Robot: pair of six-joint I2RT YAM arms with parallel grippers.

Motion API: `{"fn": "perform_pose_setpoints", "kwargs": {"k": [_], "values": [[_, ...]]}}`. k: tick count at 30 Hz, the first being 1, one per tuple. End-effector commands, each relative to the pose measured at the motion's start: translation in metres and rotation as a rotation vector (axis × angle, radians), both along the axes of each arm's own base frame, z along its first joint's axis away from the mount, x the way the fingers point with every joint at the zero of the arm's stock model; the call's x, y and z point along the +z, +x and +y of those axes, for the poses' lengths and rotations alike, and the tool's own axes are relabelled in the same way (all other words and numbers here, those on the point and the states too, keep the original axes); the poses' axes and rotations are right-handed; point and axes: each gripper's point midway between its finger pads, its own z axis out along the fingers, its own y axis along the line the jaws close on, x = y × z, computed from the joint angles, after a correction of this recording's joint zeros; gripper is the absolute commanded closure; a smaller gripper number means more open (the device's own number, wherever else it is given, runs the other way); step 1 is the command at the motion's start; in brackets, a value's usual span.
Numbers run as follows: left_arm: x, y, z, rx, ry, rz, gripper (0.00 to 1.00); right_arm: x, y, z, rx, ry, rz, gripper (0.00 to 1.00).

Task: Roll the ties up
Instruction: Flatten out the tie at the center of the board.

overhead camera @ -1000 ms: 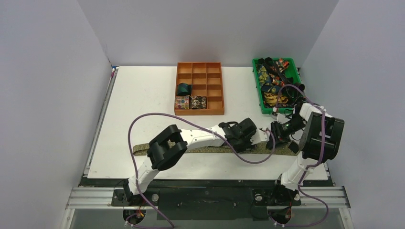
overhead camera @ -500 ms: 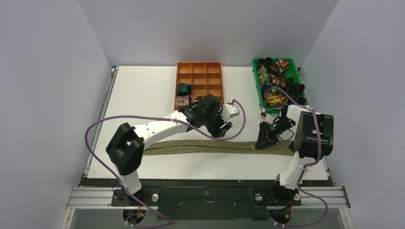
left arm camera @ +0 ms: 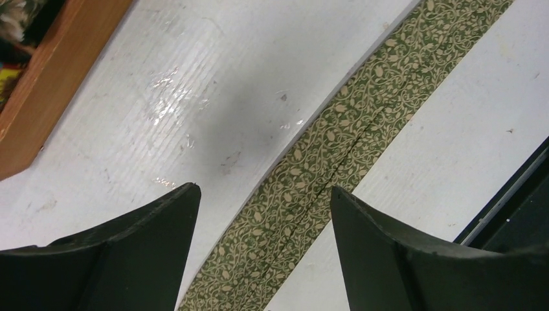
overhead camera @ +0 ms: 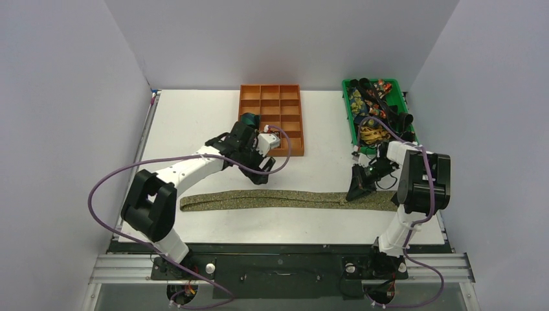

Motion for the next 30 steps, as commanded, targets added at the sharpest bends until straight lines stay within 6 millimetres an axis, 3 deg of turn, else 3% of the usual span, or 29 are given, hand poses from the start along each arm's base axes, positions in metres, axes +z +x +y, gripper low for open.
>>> {"fn": "perform_pose_setpoints", "kwargs": {"k": [1,3,6,7,12,17,20,24,30], "values": [[0.017,-0.004,0.013,0.026,-0.049,0.012,0.27,0.023,0.014,-0.012,0.021,-0.018,-0.089,1.00],[0.016,-0.004,0.020,0.039,-0.042,0.018,0.22,0.027,0.013,-0.023,0.030,-0.060,-0.094,1.00],[0.015,-0.004,0.029,0.062,-0.035,0.024,0.02,0.031,0.009,-0.044,0.044,-0.133,-0.086,1.00],[0.015,-0.003,0.032,0.072,-0.036,0.026,0.01,0.032,0.006,-0.047,0.047,-0.147,-0.075,1.00],[0.017,-0.010,0.038,0.074,-0.059,0.060,0.03,0.033,-0.007,-0.071,0.084,-0.222,-0.037,1.00],[0.018,-0.027,0.026,-0.038,-0.094,0.045,0.03,0.035,-0.010,-0.072,0.086,-0.211,-0.029,1.00],[0.004,-0.017,0.030,-0.097,0.048,-0.123,0.03,0.032,-0.009,-0.071,0.083,-0.198,-0.017,1.00],[-0.008,-0.018,0.014,-0.216,0.195,-0.300,0.03,0.031,-0.009,-0.072,0.085,-0.203,-0.013,1.00],[-0.047,-0.022,0.024,-0.268,0.351,-0.311,0.03,0.031,-0.009,-0.076,0.090,-0.224,-0.016,1.00]]}}
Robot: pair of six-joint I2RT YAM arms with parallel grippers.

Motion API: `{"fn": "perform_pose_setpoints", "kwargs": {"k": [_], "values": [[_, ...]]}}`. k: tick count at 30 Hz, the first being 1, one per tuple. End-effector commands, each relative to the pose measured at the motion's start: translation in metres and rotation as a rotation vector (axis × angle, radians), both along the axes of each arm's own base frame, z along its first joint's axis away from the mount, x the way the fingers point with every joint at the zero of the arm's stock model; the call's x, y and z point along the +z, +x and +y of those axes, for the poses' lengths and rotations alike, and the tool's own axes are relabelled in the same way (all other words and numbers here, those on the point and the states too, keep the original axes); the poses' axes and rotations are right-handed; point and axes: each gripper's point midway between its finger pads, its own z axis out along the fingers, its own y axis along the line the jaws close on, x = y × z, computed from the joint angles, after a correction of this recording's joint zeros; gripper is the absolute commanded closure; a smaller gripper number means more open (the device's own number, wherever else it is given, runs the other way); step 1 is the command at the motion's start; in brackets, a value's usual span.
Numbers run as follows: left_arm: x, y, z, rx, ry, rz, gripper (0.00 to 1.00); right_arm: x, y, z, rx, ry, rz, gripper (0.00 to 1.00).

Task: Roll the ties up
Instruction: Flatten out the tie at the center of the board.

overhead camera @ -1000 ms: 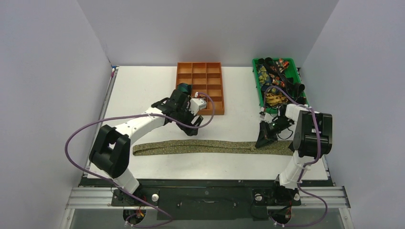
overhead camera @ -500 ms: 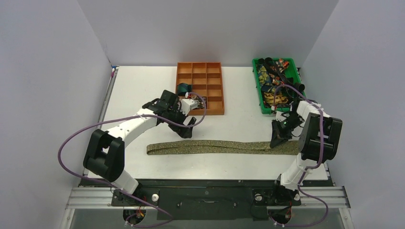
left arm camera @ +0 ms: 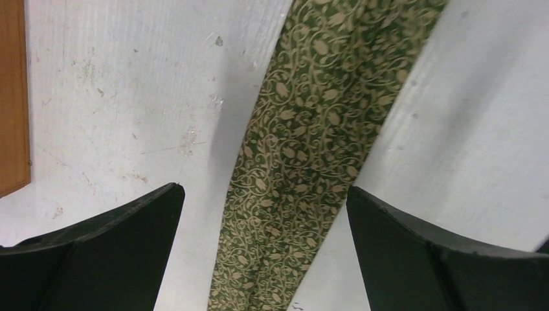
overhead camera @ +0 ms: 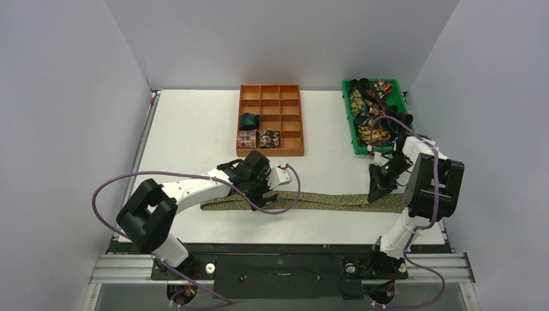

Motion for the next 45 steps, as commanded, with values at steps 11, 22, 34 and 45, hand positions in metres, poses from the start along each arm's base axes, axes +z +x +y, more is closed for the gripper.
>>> {"fn": "perform_pose_setpoints", "kwargs": {"k": [11,22,34,45], "values": [[-0.052,-0.001,0.053,0.015,0.265,-0.033,0.03,0.012,-0.009,-0.065,0.079,-0.202,-0.002,1.00],[-0.052,-0.004,0.059,0.038,0.246,0.018,0.03,-0.012,-0.011,-0.087,0.087,-0.305,0.010,1.00],[-0.058,0.038,0.082,0.132,0.261,0.036,0.10,-0.036,0.023,-0.079,0.136,-0.375,-0.056,1.00],[-0.044,0.075,0.072,0.179,0.226,-0.012,0.14,-0.036,0.068,-0.084,0.180,-0.456,-0.144,1.00]]}}
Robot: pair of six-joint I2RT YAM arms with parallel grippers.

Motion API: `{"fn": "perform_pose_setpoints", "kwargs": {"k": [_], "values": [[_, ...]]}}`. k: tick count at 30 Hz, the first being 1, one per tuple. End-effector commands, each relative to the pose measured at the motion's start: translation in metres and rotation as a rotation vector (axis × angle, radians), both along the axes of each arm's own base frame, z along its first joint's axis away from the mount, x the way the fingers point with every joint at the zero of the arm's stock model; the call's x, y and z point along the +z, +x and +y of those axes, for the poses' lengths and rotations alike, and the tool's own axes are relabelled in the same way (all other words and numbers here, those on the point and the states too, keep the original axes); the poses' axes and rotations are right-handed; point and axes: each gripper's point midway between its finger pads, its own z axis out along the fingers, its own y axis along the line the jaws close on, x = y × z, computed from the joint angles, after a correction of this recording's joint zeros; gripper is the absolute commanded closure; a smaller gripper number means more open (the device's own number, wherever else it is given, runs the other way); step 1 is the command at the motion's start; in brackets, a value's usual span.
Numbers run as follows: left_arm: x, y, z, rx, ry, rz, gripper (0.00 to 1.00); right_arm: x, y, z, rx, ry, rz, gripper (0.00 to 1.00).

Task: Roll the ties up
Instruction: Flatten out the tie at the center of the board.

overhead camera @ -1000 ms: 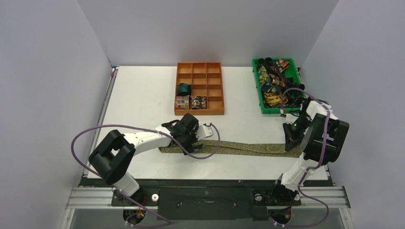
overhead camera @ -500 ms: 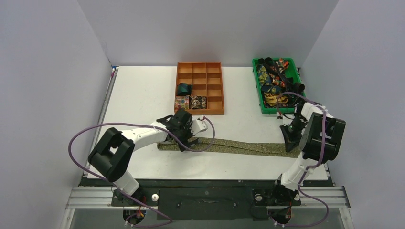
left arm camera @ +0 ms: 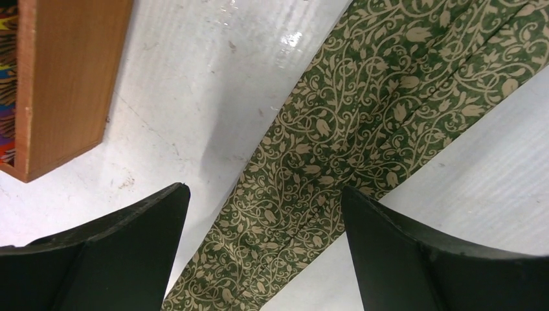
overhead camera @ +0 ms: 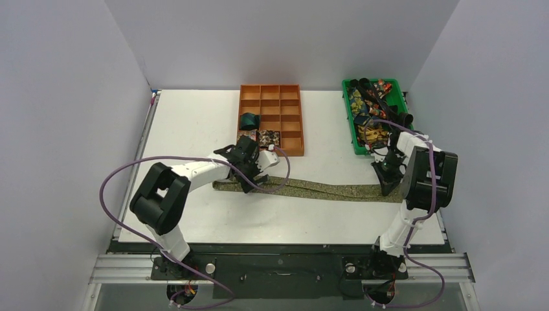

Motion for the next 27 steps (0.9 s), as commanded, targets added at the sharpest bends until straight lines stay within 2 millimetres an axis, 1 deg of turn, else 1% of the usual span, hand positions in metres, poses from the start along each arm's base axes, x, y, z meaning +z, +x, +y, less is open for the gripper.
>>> {"fn": "perform_pose_setpoints", "kwargs": {"k": [1,2,3,4,5,6,7,8,9,10,11,12,14,16,18,19,21,22,23,24,25,26,27], "values": [[-0.012,0.003,0.021,0.027,0.073,0.049,0.15,-0.005,0.033,-0.015,0.004,-0.068,-0.095,1.00],[-0.003,0.003,0.015,0.021,0.024,0.052,0.14,-0.003,0.033,-0.017,0.009,-0.069,-0.097,1.00],[0.004,0.001,0.012,0.021,-0.005,0.067,0.12,-0.002,0.029,-0.018,0.013,-0.067,-0.089,1.00],[0.018,-0.002,0.006,0.009,-0.071,0.078,0.11,0.001,0.028,-0.017,0.014,-0.060,-0.095,1.00],[0.026,-0.007,0.006,0.010,-0.096,0.102,0.07,0.002,0.023,-0.016,0.018,-0.054,-0.087,1.00],[0.040,-0.010,0.005,0.004,-0.158,0.112,0.05,0.006,0.022,-0.014,0.018,-0.044,-0.098,1.00],[0.044,-0.017,0.007,-0.008,-0.174,0.141,0.03,0.007,0.019,-0.012,0.020,-0.034,-0.096,1.00],[0.051,-0.015,0.014,0.001,-0.182,0.135,0.03,0.010,0.018,-0.009,0.019,-0.018,-0.106,1.00],[0.051,-0.018,0.020,-0.007,-0.165,0.144,0.03,0.011,0.017,-0.006,0.016,-0.002,-0.109,1.00],[0.051,-0.015,0.030,0.008,-0.153,0.143,0.03,0.012,0.016,-0.003,0.015,0.007,-0.105,1.00],[0.049,-0.015,0.037,0.001,-0.134,0.150,0.05,0.014,0.016,-0.001,0.012,0.017,-0.108,1.00],[0.047,-0.012,0.048,0.003,-0.120,0.148,0.06,0.015,0.015,0.000,0.012,0.021,-0.105,1.00],[0.043,-0.007,0.062,0.011,-0.099,0.160,0.10,0.015,0.013,0.001,0.016,0.025,-0.101,1.00],[0.038,0.000,0.072,0.018,-0.080,0.169,0.16,0.014,0.012,0.001,0.021,0.021,-0.093,1.00],[0.032,0.004,0.078,0.008,-0.059,0.182,0.24,0.013,0.010,0.000,0.021,0.017,-0.086,1.00],[0.028,0.004,0.079,0.002,-0.048,0.196,0.26,0.013,0.010,0.000,0.020,0.016,-0.084,1.00],[0.022,0.002,0.082,-0.025,-0.024,0.217,0.34,0.014,0.010,-0.001,0.021,0.014,-0.084,1.00],[0.021,0.001,0.084,-0.036,-0.013,0.225,0.42,0.014,0.010,-0.002,0.021,0.012,-0.084,1.00],[0.021,0.001,0.085,-0.042,-0.007,0.231,0.47,0.015,0.011,-0.002,0.021,0.012,-0.084,1.00],[0.022,0.000,0.087,-0.056,-0.002,0.236,0.58,0.016,0.011,-0.003,0.021,0.011,-0.084,1.00],[0.027,0.000,0.087,-0.061,-0.016,0.229,0.63,0.018,0.011,-0.003,0.021,0.010,-0.086,1.00],[0.031,-0.002,0.087,-0.076,-0.024,0.226,0.70,0.021,0.011,-0.004,0.021,0.011,-0.086,1.00],[0.040,-0.002,0.087,-0.085,-0.050,0.209,0.74,0.025,0.010,-0.003,0.022,0.013,-0.086,1.00]]}}
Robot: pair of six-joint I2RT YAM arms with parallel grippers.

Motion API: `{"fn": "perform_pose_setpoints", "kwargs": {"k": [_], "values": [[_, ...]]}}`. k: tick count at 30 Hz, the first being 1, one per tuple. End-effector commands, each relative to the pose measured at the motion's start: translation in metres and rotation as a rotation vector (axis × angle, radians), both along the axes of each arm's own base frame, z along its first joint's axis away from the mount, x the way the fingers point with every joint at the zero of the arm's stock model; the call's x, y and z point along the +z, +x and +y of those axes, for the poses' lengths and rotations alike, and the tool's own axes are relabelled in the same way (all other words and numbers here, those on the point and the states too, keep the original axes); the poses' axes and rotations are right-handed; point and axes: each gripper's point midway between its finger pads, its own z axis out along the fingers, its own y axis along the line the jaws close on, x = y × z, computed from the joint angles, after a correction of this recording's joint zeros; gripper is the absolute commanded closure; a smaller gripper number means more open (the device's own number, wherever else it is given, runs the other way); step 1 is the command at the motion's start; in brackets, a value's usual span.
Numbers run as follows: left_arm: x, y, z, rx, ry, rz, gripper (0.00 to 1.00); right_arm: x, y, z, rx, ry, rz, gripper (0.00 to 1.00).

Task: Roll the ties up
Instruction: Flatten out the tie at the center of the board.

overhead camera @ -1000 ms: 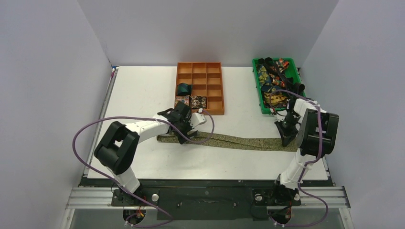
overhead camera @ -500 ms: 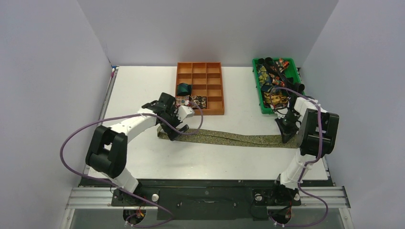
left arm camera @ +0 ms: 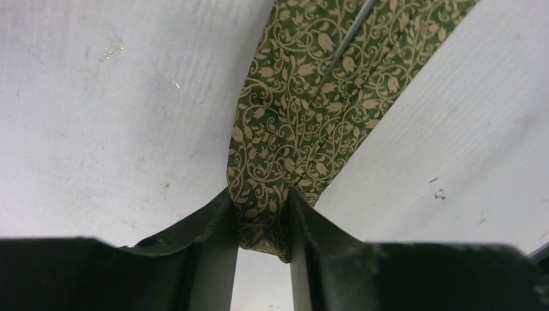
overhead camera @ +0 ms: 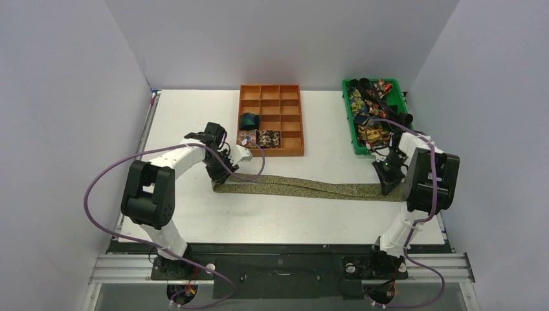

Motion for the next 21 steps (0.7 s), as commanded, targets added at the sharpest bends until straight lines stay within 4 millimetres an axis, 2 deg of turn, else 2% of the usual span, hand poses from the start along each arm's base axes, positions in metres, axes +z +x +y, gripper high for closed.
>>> {"fn": "perform_pose_setpoints", "kwargs": {"k": [1,2,4,7,11,15,19,21], "values": [[0.033,0.000,-0.001,-0.096,-0.062,-0.042,0.81,0.026,0.004,-0.004,0.010,-0.007,-0.052,1.00],[0.041,-0.002,-0.001,-0.112,-0.077,-0.062,0.83,0.030,0.001,-0.005,0.010,-0.004,-0.050,1.00],[0.044,-0.012,0.001,-0.160,-0.077,-0.079,0.88,0.035,-0.004,-0.005,0.020,-0.001,-0.048,1.00],[0.030,-0.024,0.006,-0.217,-0.064,-0.089,0.91,0.031,-0.012,-0.008,0.035,-0.014,-0.022,1.00],[0.006,-0.038,0.012,-0.251,-0.034,-0.034,0.91,0.014,-0.019,-0.011,0.027,-0.029,0.036,1.00],[-0.022,-0.039,0.028,-0.261,0.056,-0.021,0.85,0.002,-0.012,-0.022,0.016,-0.091,0.023,1.00],[-0.033,-0.038,0.036,-0.270,0.099,0.000,0.82,-0.005,-0.005,-0.030,0.004,-0.123,0.023,1.00],[-0.032,-0.037,0.039,-0.288,0.116,-0.018,0.73,-0.007,-0.005,-0.030,0.000,-0.123,0.027,1.00]]}}
